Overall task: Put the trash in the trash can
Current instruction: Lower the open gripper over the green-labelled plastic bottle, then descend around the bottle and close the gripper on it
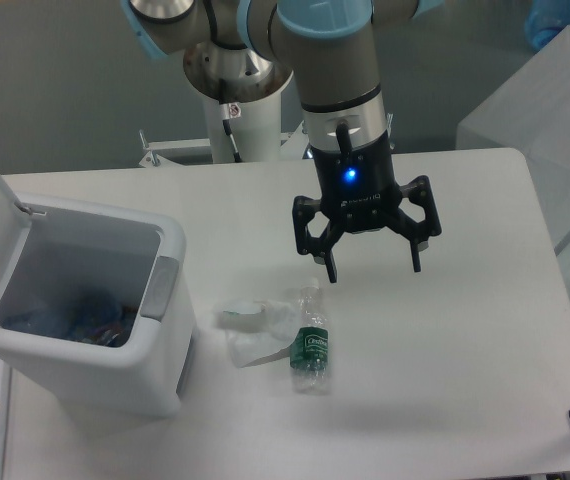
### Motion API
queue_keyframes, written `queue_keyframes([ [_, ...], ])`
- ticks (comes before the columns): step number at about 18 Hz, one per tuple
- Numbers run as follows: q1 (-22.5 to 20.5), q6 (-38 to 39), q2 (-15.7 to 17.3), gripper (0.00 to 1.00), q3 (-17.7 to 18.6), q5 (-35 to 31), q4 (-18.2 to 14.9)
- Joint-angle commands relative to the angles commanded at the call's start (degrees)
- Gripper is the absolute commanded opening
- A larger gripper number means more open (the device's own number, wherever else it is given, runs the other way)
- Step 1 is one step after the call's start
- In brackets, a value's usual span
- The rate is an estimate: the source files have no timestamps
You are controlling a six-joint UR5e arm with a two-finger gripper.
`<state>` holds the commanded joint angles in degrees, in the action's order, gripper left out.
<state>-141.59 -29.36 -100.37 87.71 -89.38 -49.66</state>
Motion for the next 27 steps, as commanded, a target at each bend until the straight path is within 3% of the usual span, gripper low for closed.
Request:
queue_keyframes([
  [6, 0.2, 0.1, -0.3, 1.00, 0.2, 0.0, 0.2],
  [12, 0.4, 0.3, -3.0, 1.00, 0.3, 0.7, 1.4],
  [15, 0.6, 0.2, -6.0, 1.00, 0.3, 0.4, 2.2],
  [22, 1.3, 0.8, -8.8, 1.00, 0.4, 0.7, 2.4],
  [27, 1.1, 0.9, -12.7, 1.00, 0.4, 3.0, 2.5],
])
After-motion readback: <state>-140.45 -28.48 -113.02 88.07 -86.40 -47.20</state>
